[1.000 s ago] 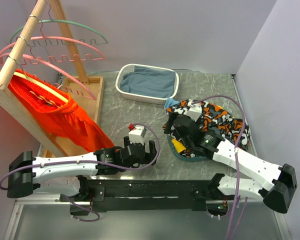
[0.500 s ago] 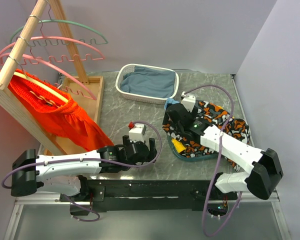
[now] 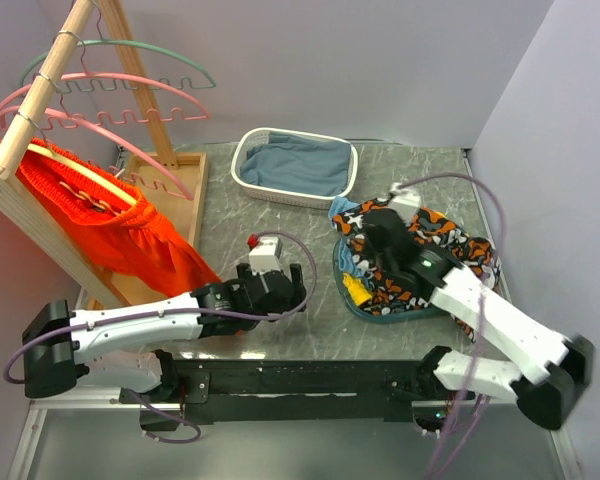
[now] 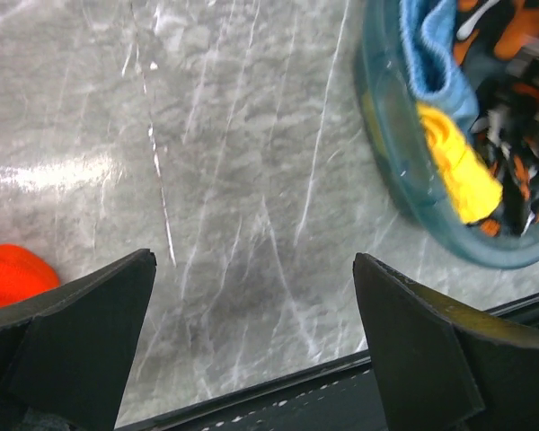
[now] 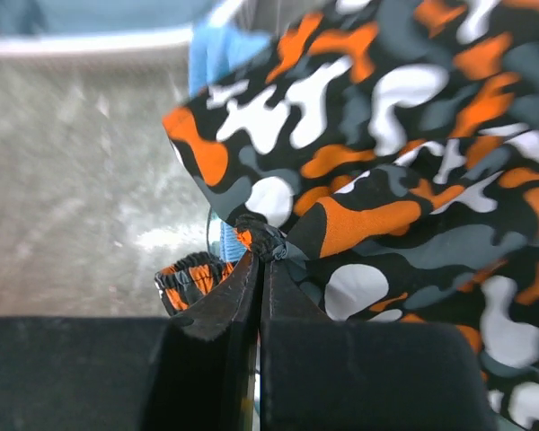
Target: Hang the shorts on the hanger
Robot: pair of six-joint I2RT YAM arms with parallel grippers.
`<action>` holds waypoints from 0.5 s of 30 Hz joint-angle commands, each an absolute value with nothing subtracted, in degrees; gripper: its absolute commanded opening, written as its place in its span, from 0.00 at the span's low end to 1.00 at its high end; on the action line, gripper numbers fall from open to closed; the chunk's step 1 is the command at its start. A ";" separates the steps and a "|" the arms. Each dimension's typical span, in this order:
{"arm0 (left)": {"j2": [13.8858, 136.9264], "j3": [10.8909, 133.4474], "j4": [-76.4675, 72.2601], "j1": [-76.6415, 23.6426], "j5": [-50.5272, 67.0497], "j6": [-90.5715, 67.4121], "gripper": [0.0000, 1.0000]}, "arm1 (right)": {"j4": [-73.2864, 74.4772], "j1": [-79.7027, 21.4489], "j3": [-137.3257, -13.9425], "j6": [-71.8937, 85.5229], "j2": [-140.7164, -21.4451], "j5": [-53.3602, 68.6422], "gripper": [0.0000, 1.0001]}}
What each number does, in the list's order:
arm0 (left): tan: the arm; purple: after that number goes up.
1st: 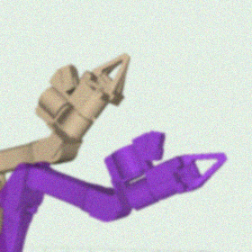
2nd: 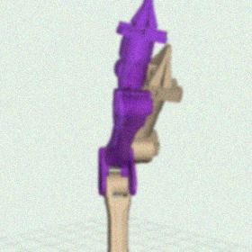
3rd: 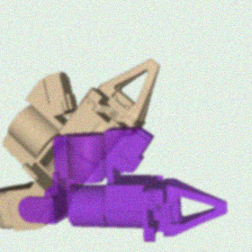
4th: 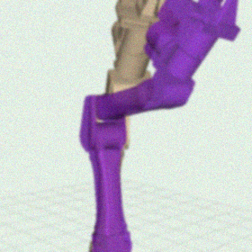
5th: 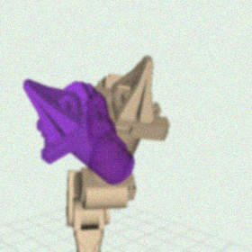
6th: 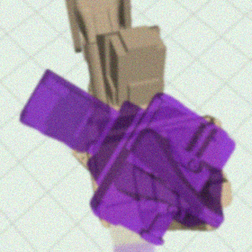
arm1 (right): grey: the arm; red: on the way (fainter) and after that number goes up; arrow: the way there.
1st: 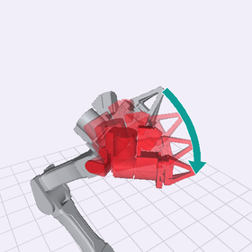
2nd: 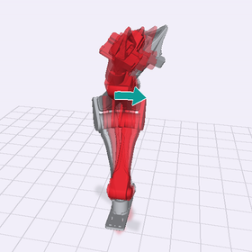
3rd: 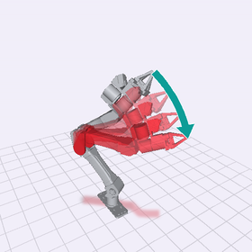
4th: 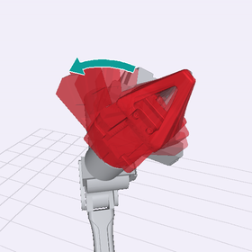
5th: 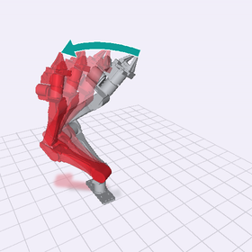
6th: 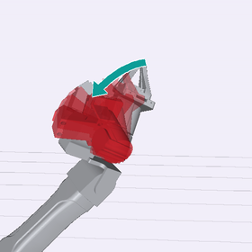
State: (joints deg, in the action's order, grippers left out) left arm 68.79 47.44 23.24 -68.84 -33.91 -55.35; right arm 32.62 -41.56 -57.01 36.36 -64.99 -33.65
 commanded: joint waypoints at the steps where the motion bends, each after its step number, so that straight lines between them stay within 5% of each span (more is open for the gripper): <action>1: 68.38 51.94 19.25 -67.33 -31.38 -54.23 0.96 | 37.43 -40.69 -61.16 35.42 -52.94 -38.32 0.00; 10: 77.33 67.05 23.46 -65.22 -30.16 -55.38 0.99 | 35.51 -40.61 -70.65 26.11 -39.21 -24.37 0.00; 15: 79.63 71.28 21.27 -65.04 -24.79 -50.11 0.89 | 36.91 -40.69 -80.48 23.03 -41.73 -22.94 0.00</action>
